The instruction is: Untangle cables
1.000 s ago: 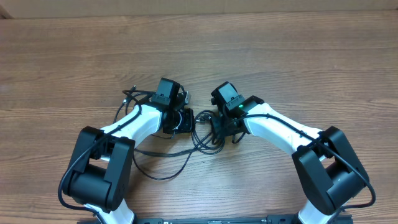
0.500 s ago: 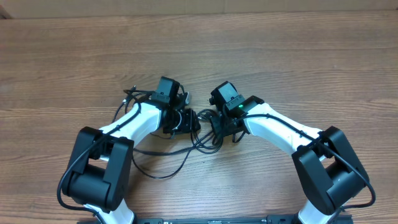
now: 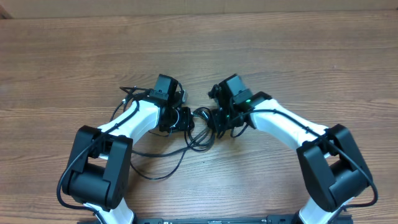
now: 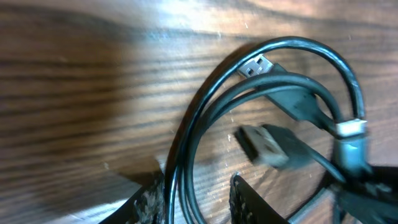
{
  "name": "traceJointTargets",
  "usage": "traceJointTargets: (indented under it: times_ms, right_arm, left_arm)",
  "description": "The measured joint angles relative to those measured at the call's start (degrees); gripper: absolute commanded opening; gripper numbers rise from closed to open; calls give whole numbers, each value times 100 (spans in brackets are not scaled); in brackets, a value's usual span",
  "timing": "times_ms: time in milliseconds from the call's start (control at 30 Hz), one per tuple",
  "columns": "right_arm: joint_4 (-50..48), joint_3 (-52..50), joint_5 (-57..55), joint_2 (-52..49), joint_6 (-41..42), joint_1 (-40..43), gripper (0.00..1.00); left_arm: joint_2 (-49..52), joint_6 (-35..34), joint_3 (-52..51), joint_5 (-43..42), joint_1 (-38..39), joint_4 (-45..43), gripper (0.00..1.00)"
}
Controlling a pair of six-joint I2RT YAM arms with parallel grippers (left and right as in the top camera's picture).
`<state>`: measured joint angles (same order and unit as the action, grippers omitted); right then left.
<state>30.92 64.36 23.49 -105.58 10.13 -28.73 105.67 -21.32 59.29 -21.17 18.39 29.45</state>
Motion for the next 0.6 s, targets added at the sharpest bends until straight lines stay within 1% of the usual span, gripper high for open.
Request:
traceJointTargets:
  times_ms: [133,300,367,467,600]
  right_arm:
    - [20,2,588,0,35,321,4]
    - [214,2,883,0,87,527,4]
    - [234,2,942,0,127,549,4]
    - [201,2,1104,0,166,549,4]
    - [76,2,1381,0,186,549,4]
  left_arm:
    - [0,-122,9,114,0,-11,32]
    - [0,-275,17,254,0,-22,31]
    - [0,-321,26,297,0,-37,35]
    - [0,-376,33,315,0,-76,45]
    - [0,-271,66,249,-2,-144,50]
